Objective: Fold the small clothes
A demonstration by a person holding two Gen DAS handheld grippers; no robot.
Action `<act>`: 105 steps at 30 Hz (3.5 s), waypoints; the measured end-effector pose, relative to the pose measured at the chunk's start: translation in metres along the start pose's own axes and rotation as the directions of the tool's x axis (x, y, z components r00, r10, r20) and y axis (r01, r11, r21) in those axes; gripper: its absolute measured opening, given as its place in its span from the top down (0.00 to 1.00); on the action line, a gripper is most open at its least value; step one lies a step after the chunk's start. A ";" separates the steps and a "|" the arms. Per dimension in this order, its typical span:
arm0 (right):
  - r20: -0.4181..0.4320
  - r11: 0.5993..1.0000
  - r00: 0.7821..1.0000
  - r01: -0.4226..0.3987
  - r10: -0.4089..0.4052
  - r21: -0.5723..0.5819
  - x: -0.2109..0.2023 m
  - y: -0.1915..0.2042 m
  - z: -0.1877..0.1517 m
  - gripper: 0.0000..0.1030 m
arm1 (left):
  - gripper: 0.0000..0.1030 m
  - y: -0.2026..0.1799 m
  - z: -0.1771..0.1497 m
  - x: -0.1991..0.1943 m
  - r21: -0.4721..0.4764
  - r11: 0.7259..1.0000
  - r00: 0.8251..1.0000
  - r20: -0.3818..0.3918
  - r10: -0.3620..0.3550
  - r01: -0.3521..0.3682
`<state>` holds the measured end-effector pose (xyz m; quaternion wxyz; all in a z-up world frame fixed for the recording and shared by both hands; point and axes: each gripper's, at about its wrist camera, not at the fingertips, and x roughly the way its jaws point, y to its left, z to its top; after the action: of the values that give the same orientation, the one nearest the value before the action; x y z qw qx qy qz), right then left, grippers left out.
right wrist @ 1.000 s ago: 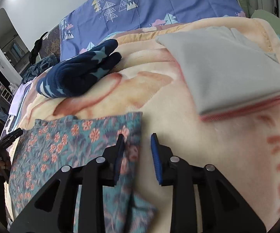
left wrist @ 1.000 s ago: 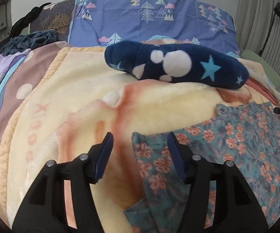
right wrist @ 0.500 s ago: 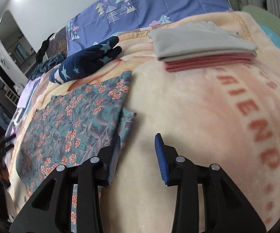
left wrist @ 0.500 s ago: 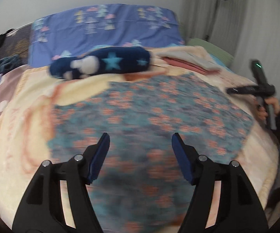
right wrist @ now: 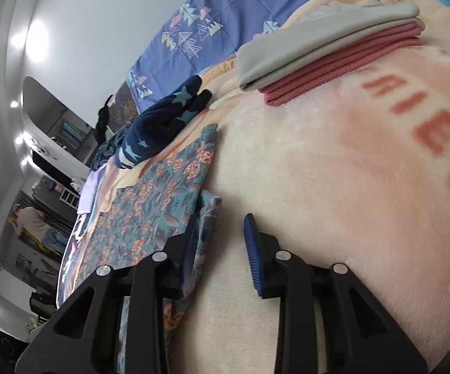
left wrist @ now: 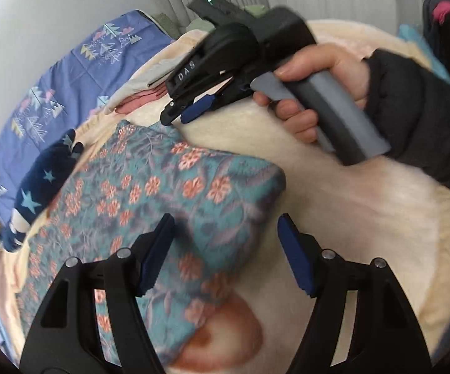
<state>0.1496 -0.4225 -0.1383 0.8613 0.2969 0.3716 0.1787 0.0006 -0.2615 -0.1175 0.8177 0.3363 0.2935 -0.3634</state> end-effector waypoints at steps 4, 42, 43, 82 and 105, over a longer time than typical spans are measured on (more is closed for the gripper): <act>-0.010 0.999 1.000 0.002 -0.002 -0.035 0.000 0.005 -0.003 0.69 | 0.32 0.005 0.010 0.010 -0.073 0.997 0.999 -0.038 -0.003 0.000; -0.024 0.989 0.995 -0.095 0.098 0.116 0.007 -0.012 0.019 0.66 | 0.93 -0.003 0.008 -0.013 -0.185 0.953 0.970 0.046 -0.237 0.241; -0.023 0.987 0.994 -0.102 0.106 0.125 0.007 -0.015 0.019 0.65 | 0.78 -0.002 0.009 -0.020 -0.168 0.962 0.976 0.065 -0.206 0.214; 0.077 0.988 0.992 0.107 -0.099 -0.107 -0.021 0.040 0.005 0.76 | 0.75 0.033 -0.015 -0.033 -0.241 0.924 0.955 0.085 -0.283 0.296; -0.024 0.205 0.994 -0.001 -0.110 -0.979 0.091 0.377 -0.289 0.59 | 0.91 0.227 -0.312 -0.193 -0.838 0.518 0.971 -0.057 0.230 -0.172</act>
<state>-0.0391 0.0209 -0.1021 0.8442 -0.3330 0.2240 0.3553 -0.0017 0.1686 -0.0890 0.9234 -0.0745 0.3650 -0.0923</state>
